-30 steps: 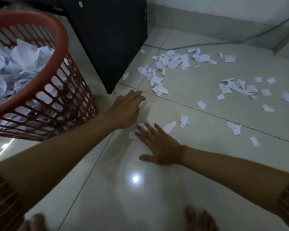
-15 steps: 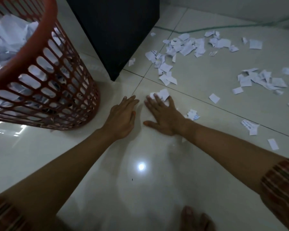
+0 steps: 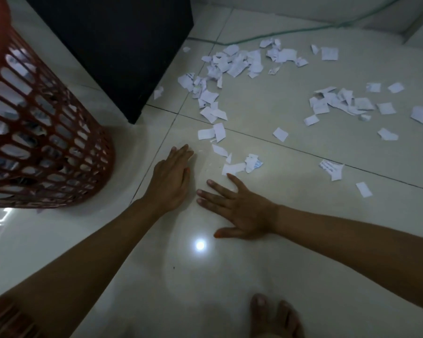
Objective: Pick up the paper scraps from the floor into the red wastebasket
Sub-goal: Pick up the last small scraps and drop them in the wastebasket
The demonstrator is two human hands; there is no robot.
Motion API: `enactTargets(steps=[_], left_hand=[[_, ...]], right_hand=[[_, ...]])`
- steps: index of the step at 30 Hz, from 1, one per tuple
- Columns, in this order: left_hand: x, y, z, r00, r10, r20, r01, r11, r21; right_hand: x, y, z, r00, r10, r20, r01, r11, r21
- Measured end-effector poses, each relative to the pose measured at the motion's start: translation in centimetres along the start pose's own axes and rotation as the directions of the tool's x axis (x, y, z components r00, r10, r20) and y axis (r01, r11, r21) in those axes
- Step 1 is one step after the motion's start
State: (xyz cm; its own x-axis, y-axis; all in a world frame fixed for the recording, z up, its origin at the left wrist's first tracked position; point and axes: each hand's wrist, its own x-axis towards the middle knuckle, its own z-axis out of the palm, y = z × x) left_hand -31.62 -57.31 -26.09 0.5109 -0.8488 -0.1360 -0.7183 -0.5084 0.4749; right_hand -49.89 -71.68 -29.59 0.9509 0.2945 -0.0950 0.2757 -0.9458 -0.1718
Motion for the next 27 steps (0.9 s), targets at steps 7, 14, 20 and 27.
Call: enactTargets(steps=[7,14,20,27], left_hand=[[1.6,1.8,0.9,0.997,-0.002,-0.076,-0.002,0.999,-0.051],[1.8,3.3,2.4,0.993,-0.004,-0.120,-0.010,0.993,-0.118],[1.3,4.8,4.4,0.995,0.092,0.038,-0.094,0.994,0.052],[2.1,6.8,6.2,0.919,0.283,0.274,-0.367,0.867,0.337]], right_hand=[[2.5,6.2,-1.5,0.951,0.308,-0.035,-0.309,0.951,-0.005],[2.2,6.8,-1.4,0.858,0.474,-0.200,-0.477,0.878,0.036],[-2.1,4.1,-0.6,0.639,0.727,-0.252,-0.700,0.685,0.200],[-7.9,2.2,0.1,0.075,0.975,-0.208,-0.932,0.143,0.334]])
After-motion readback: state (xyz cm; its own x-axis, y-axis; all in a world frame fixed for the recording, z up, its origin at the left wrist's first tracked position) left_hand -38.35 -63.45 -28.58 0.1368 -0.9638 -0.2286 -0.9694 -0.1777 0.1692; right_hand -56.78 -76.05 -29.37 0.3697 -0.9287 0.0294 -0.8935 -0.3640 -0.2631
